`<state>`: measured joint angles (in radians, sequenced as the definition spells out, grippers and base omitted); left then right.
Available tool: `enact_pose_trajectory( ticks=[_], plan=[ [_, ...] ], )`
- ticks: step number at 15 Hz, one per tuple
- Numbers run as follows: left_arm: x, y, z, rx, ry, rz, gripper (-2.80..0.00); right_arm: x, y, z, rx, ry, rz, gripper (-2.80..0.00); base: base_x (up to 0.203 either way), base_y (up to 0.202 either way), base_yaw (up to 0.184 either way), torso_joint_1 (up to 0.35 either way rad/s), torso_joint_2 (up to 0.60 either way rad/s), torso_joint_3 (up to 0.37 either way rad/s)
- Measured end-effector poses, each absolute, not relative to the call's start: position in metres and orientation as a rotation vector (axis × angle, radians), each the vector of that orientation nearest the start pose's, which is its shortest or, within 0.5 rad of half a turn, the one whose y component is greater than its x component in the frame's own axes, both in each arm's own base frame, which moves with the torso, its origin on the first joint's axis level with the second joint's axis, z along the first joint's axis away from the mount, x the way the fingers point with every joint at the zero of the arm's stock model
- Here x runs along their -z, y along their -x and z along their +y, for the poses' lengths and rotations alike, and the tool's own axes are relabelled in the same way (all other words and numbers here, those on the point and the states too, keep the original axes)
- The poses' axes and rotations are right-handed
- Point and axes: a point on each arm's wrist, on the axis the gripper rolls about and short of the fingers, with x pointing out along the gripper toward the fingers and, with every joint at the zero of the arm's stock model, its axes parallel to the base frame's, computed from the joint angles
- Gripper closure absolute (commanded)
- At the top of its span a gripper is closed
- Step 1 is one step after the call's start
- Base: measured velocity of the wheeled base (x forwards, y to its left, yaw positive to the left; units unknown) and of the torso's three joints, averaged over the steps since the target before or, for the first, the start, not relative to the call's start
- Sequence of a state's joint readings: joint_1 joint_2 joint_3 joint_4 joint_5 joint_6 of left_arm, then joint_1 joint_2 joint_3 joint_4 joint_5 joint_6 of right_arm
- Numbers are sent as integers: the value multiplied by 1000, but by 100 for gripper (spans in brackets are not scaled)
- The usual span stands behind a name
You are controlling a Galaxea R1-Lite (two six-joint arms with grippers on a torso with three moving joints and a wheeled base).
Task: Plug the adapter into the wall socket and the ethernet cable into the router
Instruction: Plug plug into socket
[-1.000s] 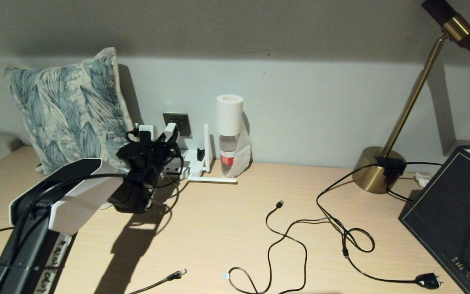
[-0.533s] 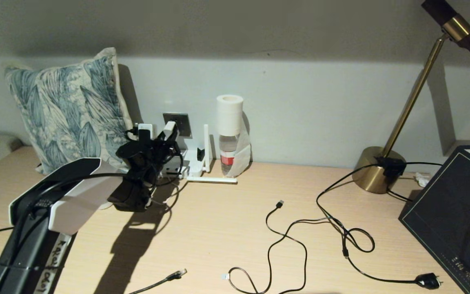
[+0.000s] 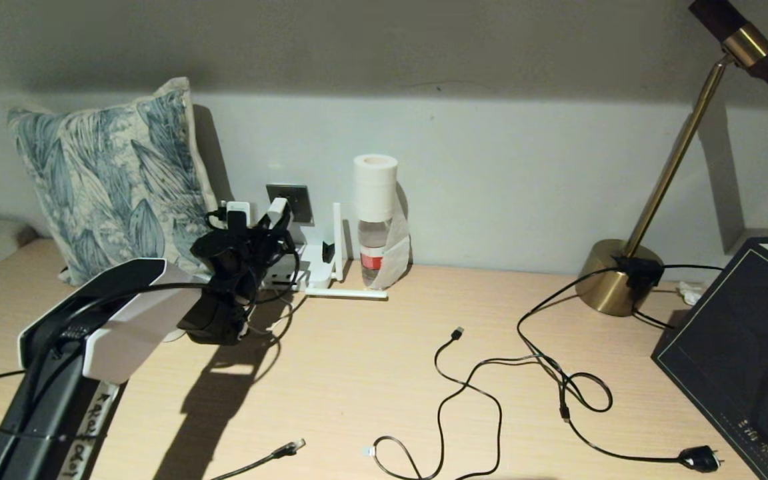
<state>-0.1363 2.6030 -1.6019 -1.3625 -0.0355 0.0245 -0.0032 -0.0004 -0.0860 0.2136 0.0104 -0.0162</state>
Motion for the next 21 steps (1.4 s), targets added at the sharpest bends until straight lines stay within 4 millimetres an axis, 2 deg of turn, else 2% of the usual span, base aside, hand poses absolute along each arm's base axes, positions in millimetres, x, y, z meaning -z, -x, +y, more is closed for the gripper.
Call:
enact_pose_trajectory(
  ticks=[21],
  plan=[
    [-82,-510,-71,166,-6,-365,0,-77,31,0,-8,15,127,0,0,0,0,0,0,0]
  ],
)
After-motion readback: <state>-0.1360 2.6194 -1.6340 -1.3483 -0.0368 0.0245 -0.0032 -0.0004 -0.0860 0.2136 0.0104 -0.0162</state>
